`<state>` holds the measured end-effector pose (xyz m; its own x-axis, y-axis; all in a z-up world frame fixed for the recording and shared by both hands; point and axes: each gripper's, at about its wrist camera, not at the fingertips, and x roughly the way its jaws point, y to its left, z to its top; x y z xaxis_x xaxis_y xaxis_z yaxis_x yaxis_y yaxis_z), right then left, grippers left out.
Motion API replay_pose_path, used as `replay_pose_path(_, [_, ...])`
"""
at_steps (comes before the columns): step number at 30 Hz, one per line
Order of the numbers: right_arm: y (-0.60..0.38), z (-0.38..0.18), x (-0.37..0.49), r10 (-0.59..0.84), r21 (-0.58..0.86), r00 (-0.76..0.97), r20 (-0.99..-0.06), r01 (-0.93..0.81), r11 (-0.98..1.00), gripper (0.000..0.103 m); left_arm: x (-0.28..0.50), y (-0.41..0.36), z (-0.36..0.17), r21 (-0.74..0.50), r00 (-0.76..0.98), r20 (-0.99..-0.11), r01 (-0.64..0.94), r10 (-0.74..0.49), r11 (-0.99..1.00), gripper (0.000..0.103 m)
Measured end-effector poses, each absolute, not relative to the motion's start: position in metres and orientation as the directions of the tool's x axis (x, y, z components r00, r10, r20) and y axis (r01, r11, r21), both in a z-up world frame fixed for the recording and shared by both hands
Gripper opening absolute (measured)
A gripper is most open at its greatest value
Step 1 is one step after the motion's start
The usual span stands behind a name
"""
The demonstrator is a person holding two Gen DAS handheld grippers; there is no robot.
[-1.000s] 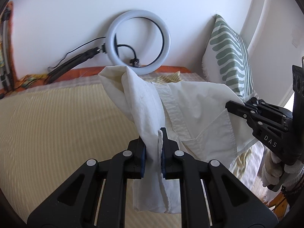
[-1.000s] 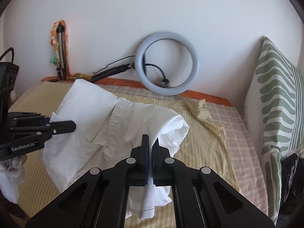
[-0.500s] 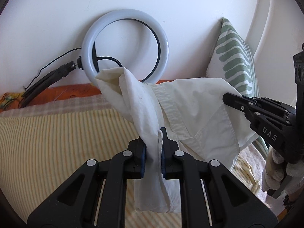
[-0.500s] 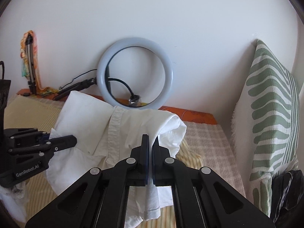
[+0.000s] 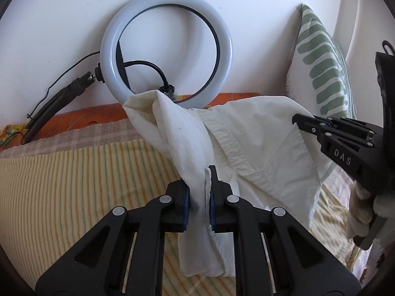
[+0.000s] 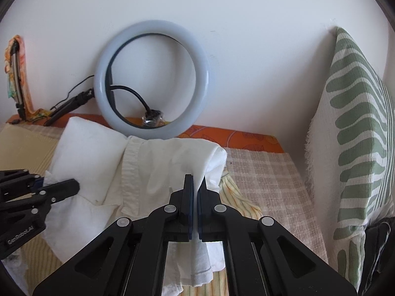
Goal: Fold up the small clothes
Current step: 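Fold the lifted end over toward the collar with both grippers, then release the shirt and open both grippers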
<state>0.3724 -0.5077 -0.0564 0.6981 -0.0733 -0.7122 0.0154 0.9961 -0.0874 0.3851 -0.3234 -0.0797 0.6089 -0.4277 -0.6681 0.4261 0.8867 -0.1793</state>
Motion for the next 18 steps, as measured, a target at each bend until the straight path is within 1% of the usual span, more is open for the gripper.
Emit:
replay_pose_path(6, [-0.52,-0.077,0.384,-0.148,-0.135,0.623,-0.768,0.068,0.989,0.003,0.385,-0.324,-0.081,-0.128,0.618,-0.689,0.411,-0.379,0.902,0.014])
replay_pose_path(8, [-0.524,-0.083,0.387,-0.171,-0.147,0.593,-0.787,0.089,0.985,0.008,0.385,-0.322,-0.081,-0.127,0.616,-0.693,0.408,-0.375,0.904,0.015])
replay_pose_path(10, [-0.526,-0.086,0.385,-0.199,-0.171,0.579,-0.791,0.104,0.98,0.011,0.383,-0.32,-0.079,-0.121,0.62,-0.692,0.405,-0.37,0.906,0.017])
replay_pose_path(11, [-0.526,-0.087,0.385,-0.213,-0.184,0.569,-0.794,0.108,0.977,0.018,0.382,-0.319,-0.078,-0.117,0.622,-0.692,0.404,-0.366,0.907,0.018])
replay_pose_path(12, [-0.527,-0.086,0.384,-0.229,-0.198,0.566,-0.792,0.117,0.973,0.023,0.381,-0.318,-0.077,-0.115,0.624,-0.692,0.403,-0.364,0.908,0.018])
replay_pose_path(14, [-0.53,-0.083,0.38,-0.247,-0.206,0.564,-0.788,0.137,0.969,0.023,0.378,-0.315,-0.074,-0.118,0.623,-0.692,0.403,-0.366,0.908,0.019])
replay_pose_path(15, [-0.532,-0.081,0.379,-0.242,-0.194,0.562,-0.791,0.144,0.97,0.027,0.375,-0.313,-0.072,-0.119,0.623,-0.691,0.404,-0.368,0.907,0.019])
replay_pose_path(16, [-0.535,-0.079,0.377,-0.234,-0.182,0.566,-0.79,0.149,0.972,0.027,0.373,-0.312,-0.069,-0.117,0.626,-0.688,0.406,-0.368,0.907,0.021])
replay_pose_path(18, [-0.537,-0.069,0.37,-0.223,-0.161,0.579,-0.784,0.157,0.974,0.027,0.366,-0.308,-0.062,-0.11,0.635,-0.678,0.411,-0.37,0.905,0.021])
